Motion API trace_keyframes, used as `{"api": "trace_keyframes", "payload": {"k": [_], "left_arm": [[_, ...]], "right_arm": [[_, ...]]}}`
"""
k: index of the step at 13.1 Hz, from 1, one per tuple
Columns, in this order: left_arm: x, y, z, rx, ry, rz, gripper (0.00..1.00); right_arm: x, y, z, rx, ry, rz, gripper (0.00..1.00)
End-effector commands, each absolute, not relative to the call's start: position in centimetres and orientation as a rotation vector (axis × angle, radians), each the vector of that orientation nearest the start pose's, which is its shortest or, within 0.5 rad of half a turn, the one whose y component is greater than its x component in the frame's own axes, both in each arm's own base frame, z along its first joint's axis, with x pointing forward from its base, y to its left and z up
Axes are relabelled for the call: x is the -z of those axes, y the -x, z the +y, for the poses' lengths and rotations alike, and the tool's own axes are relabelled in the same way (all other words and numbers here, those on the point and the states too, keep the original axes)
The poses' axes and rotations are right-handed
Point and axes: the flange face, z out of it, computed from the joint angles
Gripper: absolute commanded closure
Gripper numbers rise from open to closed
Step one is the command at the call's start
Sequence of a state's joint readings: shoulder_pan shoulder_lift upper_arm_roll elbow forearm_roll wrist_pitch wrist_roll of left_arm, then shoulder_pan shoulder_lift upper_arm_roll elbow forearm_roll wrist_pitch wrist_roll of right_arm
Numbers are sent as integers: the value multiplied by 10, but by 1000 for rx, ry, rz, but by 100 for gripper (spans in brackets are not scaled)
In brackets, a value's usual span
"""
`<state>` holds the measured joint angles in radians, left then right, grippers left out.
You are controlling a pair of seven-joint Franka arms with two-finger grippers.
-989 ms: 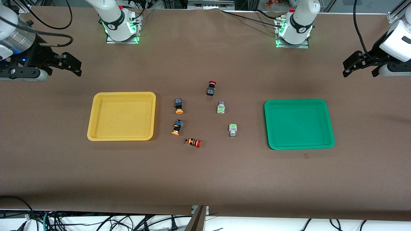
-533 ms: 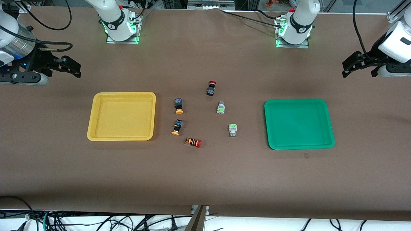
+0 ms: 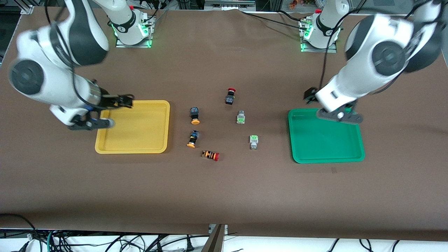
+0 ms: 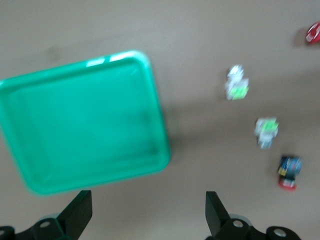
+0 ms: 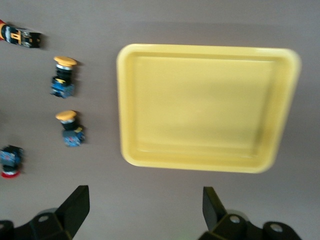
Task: Place green and yellow buttons in trays
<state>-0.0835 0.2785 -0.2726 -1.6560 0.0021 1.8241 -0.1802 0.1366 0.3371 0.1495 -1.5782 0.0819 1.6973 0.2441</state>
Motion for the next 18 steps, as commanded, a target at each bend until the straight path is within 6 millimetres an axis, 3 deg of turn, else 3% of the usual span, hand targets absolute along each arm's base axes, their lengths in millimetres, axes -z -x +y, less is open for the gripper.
{"api": "trace_keyframes", "payload": {"k": [1,4,6,9,12,13,14,15,16,17,18], "left_arm": [[-387,-632,-260,3,3259,300,0],[-301,-641,-309,148,3336,219,0],[-245,-627,-338,152,3323,298,0],[-213,-622,-341,158,3259,382,0],[-176,-610,-354,98,3249,424,0],[-171,-608,-353,93,3235,442,21],[-169,-607,-355,95,3224,462,58],[-170,-607,-355,97,3225,459,81],[-174,-610,-354,108,3226,455,99],[-178,-611,-352,111,3227,450,100],[-195,-615,-348,131,3224,441,100]], "right_arm": [[-374,-611,239,-422,3016,107,0],[-302,-592,291,-396,3011,43,0],[-268,-574,321,-382,3015,94,0],[-228,-549,350,-354,3045,39,0],[-196,-528,353,-298,3067,-22,0],[-188,-525,354,-279,3059,-23,0],[-178,-518,362,-261,3051,-41,0],[-172,-514,365,-236,3042,-50,8],[-169,-512,367,-212,3039,-60,42],[-169,-511,368,-206,3037,-57,90],[-171,-512,368,-205,3038,-30,100]]}}
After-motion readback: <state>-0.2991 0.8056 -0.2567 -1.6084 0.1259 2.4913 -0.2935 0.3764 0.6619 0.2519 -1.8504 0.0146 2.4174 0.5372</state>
